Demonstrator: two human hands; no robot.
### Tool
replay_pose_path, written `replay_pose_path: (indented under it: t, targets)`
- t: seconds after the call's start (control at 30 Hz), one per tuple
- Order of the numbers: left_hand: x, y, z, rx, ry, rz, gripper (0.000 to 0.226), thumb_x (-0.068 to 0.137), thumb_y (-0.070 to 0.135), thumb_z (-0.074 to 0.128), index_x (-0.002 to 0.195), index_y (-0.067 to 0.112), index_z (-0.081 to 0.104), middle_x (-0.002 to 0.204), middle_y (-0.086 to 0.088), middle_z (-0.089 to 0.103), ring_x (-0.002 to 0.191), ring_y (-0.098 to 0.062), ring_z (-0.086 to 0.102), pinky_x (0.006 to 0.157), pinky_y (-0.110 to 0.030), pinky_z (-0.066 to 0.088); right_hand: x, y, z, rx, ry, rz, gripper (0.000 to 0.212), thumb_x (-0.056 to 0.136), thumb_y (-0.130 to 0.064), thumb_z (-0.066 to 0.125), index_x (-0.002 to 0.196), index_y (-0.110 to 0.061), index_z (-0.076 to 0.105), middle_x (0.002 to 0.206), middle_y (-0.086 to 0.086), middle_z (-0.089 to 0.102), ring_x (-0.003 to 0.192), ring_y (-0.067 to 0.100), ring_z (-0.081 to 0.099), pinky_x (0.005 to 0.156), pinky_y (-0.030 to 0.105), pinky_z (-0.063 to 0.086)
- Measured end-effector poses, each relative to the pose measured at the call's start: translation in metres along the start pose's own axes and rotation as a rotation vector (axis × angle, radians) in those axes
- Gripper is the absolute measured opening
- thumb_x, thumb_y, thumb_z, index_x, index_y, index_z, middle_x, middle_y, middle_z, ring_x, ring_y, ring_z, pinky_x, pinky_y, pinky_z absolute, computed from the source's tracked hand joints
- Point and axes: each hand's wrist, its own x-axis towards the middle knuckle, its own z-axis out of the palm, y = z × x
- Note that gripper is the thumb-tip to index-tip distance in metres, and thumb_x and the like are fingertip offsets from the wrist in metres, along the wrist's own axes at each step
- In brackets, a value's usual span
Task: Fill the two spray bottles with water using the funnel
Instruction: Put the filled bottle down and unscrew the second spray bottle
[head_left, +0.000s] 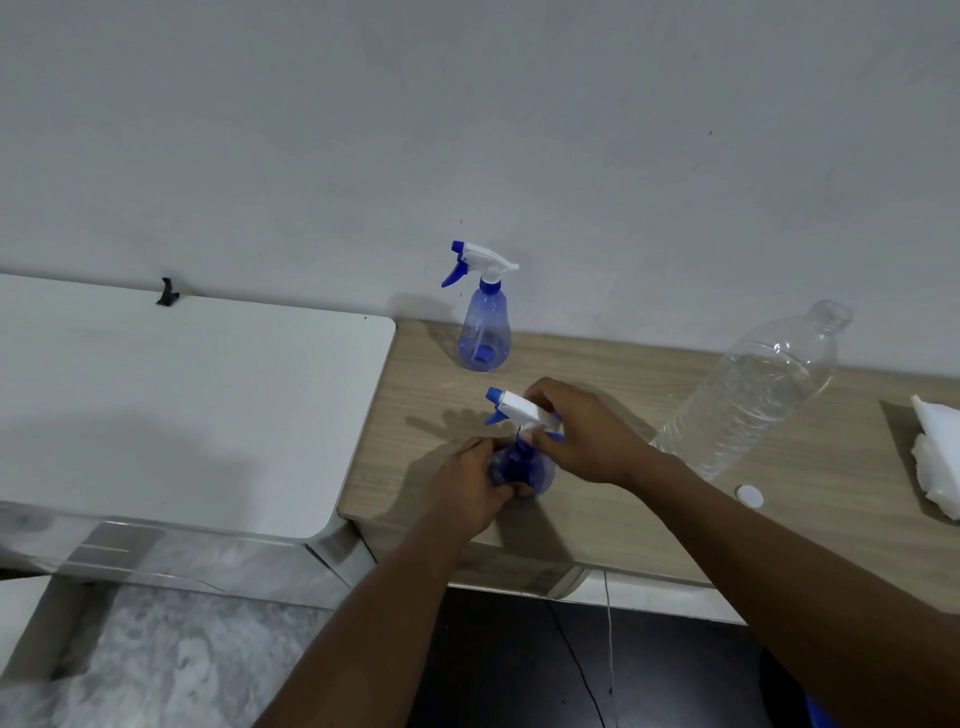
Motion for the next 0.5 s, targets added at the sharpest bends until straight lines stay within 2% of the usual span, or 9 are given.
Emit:
replay_pose_path:
  t: [0.07,0.13,0.2,0.27,0.33,0.4,0.5]
  targets:
    - [0.0,0.0,0.0,-0.012,0.003,-0.019,0.072,0.068,0.043,0.085,0.132,0.03,0.054,0.125,0.009,0.059,0.105,-0.013,0.06,0.092,-0.034,0.051,0.001,-0.004,-0.012,-0.026,0.067,-0.017,0.026,0.089,-0.025,0.071,0.11,-0.016,0.061,0.097,-0.002,0.064,0.085,0.02,0.058,0.073,0.035,0.048]
    - [0.0,0.0,-0.001,-0.017,0.008,-0.025,0.073,0.066,0.044,0.086,0.131,0.031,0.055,0.124,0.01,0.059,0.103,-0.013,0.062,0.091,-0.035,0.051,0.002,-0.009,-0.031,-0.004,0.149,-0.03,0.022,0.089,-0.021,0.071,0.108,-0.014,0.062,0.089,-0.004,0.062,0.076,0.016,0.055,0.066,0.03,0.043]
    - [0.0,-0.001,-0.001,-0.008,0.01,0.004,0.071,0.067,0.044,0.086,0.13,0.03,0.057,0.123,0.009,0.06,0.102,-0.013,0.062,0.09,-0.035,0.051,0.005,-0.017,-0.062,0.028,0.23,-0.015,0.023,0.091,-0.018,0.069,0.113,-0.015,0.063,0.089,-0.007,0.06,0.073,0.007,0.054,0.064,0.02,0.039]
    - [0.0,-0.003,0.0,-0.014,0.013,0.037,0.069,0.067,0.042,0.086,0.129,0.029,0.058,0.122,0.008,0.061,0.101,-0.012,0.061,0.091,-0.034,0.051,0.007,-0.023,-0.099,0.029,0.276,0.023,0.026,0.093,-0.017,0.066,0.118,-0.014,0.061,0.095,-0.005,0.062,0.079,0.01,0.058,0.067,0.019,0.041]
    - [0.0,-0.004,0.0,-0.001,0.02,0.05,0.066,0.069,0.044,0.085,0.128,0.031,0.059,0.121,0.01,0.061,0.102,-0.01,0.06,0.091,-0.032,0.05,0.008,-0.02,-0.131,-0.026,0.256,0.11,0.03,0.094,-0.018,0.063,0.123,-0.016,0.058,0.101,0.0,0.062,0.086,0.017,0.06,0.07,0.026,0.043]
    - [0.0,-0.004,0.0,0.019,0.013,0.052,0.065,0.071,0.043,0.083,0.129,0.031,0.058,0.12,0.011,0.06,0.102,-0.008,0.058,0.091,-0.03,0.049,0.007,-0.009,-0.145,-0.084,0.187,0.217,0.033,0.093,-0.019,0.059,0.126,-0.019,0.053,0.103,0.005,0.062,0.082,0.023,0.06,0.064,0.029,0.043]
    - [-0.001,-0.004,-0.001,0.009,0.011,0.056,0.065,0.071,0.039,0.085,0.129,0.029,0.058,0.114,0.013,0.06,0.096,-0.007,0.058,0.084,-0.02,0.045,0.002,0.012,-0.125,-0.106,0.054,0.344,0.036,0.093,-0.018,0.058,0.129,-0.015,0.051,0.109,0.015,0.066,0.084,0.026,0.06,0.067,0.029,0.041]
